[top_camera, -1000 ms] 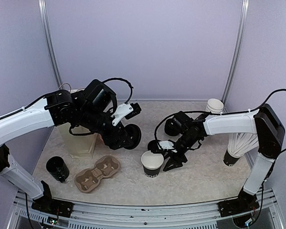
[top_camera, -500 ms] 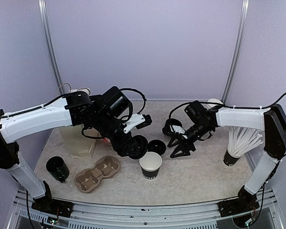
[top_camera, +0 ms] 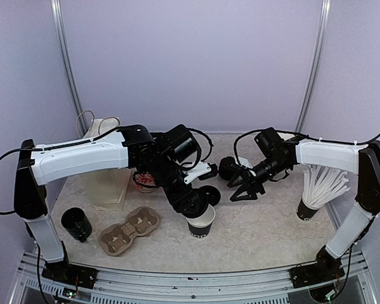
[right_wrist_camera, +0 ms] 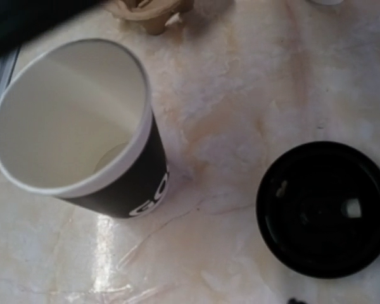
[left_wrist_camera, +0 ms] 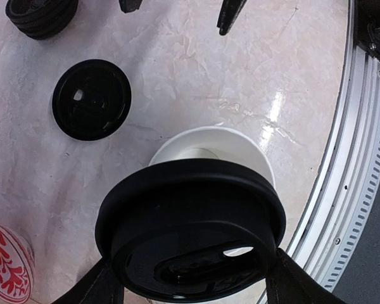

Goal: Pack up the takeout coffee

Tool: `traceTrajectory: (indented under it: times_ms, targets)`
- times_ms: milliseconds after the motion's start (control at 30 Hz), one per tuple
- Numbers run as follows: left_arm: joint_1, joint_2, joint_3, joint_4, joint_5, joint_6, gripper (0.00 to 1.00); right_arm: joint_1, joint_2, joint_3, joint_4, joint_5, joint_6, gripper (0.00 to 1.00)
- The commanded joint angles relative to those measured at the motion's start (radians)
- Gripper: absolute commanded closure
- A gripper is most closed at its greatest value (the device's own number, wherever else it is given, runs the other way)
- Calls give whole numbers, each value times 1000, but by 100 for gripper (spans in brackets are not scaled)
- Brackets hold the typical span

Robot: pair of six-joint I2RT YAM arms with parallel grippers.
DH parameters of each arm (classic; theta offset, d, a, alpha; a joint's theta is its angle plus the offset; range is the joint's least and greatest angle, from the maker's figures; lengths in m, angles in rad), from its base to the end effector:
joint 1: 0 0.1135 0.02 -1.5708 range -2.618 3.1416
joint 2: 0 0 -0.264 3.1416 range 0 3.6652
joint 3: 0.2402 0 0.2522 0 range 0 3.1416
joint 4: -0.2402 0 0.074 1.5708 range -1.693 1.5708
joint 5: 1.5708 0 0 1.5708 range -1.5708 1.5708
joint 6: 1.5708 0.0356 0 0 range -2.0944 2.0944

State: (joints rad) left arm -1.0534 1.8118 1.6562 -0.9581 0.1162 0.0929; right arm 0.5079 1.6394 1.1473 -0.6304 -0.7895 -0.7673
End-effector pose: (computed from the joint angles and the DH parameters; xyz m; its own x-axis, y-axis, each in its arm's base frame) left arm 0.1856 -0.3345 0.2930 -0.3595 0.8180 -0.4491 0.9259 0.3725 -0.0627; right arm 0.2719 0.1803 0.2247 -0.1424 -0.6387 -0.7562 -0.9867 0.0309 0.1597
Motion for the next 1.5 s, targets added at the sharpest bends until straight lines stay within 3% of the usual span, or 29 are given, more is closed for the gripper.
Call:
traceTrajectory:
  times_ms: [0, 767, 1167, 1467]
  targets:
    - [-6, 31, 39, -26, 2, -9, 35, -5, -35, -4, -5, -32, -5, 36]
    - [-11, 114, 77, -28, 50, -13, 35, -6, -23, -10, -25, -37, -30, 37]
    - [-40, 161, 120, 4, 38, -47, 26, -11, -21, -6, -33, -48, -26, 37]
    - [-40, 110, 86, 87, -3, -66, 18, -23, -22, 4, -44, -77, -19, 37]
